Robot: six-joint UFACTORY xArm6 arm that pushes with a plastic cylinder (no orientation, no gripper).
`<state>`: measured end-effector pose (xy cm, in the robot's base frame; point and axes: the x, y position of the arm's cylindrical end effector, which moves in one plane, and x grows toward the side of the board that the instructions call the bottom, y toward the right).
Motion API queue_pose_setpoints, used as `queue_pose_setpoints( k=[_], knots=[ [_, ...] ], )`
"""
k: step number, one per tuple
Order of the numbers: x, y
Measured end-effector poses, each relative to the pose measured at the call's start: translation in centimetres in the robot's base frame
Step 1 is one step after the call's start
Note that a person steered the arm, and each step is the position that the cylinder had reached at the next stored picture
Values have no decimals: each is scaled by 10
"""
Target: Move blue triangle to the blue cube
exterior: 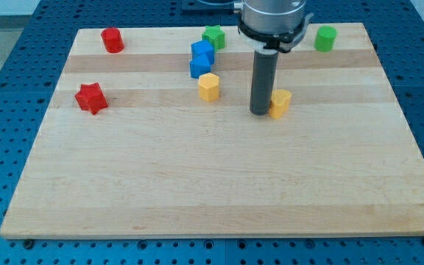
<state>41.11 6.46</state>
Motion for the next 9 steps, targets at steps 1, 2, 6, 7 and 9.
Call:
queue_pose_setpoints(
  k=[1, 2, 6, 7, 9],
  knots=[
    [-7, 17],
    [-6, 45],
    [-7, 115],
    [-7, 115],
    [-36, 92]
  ],
)
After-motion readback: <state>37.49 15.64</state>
